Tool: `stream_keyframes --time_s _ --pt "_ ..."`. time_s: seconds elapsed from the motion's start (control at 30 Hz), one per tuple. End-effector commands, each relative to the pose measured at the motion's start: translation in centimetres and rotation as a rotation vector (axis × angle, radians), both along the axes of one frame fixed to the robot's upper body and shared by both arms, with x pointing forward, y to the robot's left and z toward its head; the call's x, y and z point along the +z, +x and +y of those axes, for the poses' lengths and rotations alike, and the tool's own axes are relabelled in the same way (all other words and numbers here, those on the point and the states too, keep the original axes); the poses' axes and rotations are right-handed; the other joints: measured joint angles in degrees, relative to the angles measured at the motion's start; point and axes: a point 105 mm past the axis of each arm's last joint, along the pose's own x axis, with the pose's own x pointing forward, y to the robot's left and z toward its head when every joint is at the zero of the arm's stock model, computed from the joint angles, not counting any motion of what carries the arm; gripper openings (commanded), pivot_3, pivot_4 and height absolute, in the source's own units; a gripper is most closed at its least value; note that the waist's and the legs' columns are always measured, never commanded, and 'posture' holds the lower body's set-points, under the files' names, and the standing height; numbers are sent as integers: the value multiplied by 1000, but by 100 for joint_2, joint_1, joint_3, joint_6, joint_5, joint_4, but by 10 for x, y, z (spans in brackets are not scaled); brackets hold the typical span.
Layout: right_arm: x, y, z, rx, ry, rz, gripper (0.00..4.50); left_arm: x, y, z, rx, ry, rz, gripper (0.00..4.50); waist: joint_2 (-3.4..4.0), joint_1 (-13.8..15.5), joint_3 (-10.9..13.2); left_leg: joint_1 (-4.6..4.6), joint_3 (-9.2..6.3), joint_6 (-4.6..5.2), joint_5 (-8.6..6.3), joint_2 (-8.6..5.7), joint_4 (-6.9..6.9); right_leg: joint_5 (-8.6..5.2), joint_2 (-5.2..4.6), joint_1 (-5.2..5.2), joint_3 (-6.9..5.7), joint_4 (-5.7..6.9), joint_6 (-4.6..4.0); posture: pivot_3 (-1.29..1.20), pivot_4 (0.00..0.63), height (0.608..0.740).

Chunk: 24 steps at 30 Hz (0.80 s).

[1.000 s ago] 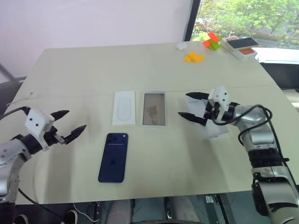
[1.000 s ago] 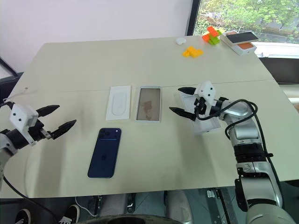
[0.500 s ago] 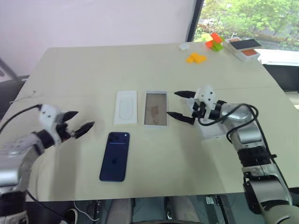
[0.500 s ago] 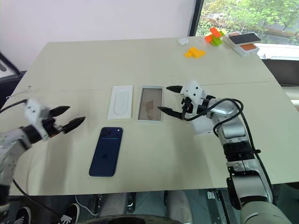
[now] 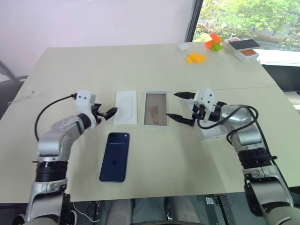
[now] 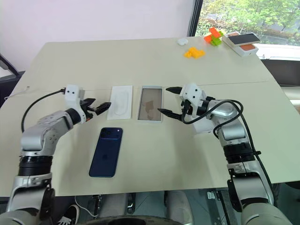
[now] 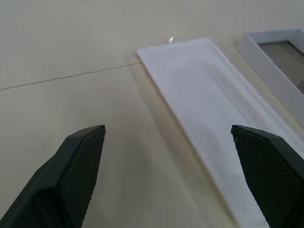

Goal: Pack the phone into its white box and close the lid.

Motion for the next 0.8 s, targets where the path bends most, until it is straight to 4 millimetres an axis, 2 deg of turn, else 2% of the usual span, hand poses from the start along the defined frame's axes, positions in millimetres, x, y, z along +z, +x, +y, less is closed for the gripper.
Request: stream_keyframes --time_s 0.03,0.1,0.27,0.37,0.5,0.67,0.8 --pt "18 -7 -8 31 -14 -89 4500 6 3 -11 11 39 -17 4463 0 -10 0 0 2 0 0 0 0 0 0 -1 2 0 0 0 150 740" --pt "15 -8 -12 39 -37 -65 4500 -1 7 -10 44 46 20 4463 0 -17 0 0 2 0 0 0 0 0 1 -1 3 0 0 0 150 740" --pt "2 -8 -19 42 -148 -27 4500 2 13 -12 63 34 22 4463 -2 -11 1 1 1 -1 1 3 2 2 7 -1 3 0 -4 0 150 740" --pt "7 -1 -9 23 -135 -17 4500 5 18 -16 81 18 20 4463 -3 -7 2 1 2 -2 1 3 4 2 6 -1 4 -1 -4 0 150 740" --pt "5 0 0 37 -157 -20 4500 0 21 -19 100 45 38 4463 -3 -2 2 1 2 -4 2 3 3 5 7 -2 4 -1 -5 0 150 740" --pt "7 11 -1 -21 -167 -34 4500 -8 21 -13 153 53 77 4463 -4 1 3 0 3 -8 5 3 2 5 6 -1 5 -7 -4 0 150 740" --pt "6 13 -3 -42 -136 30 4500 -7 23 -15 154 46 78 4463 -4 0 3 0 3 -7 4 3 5 8 6 0 5 -7 -3 0 150 740"
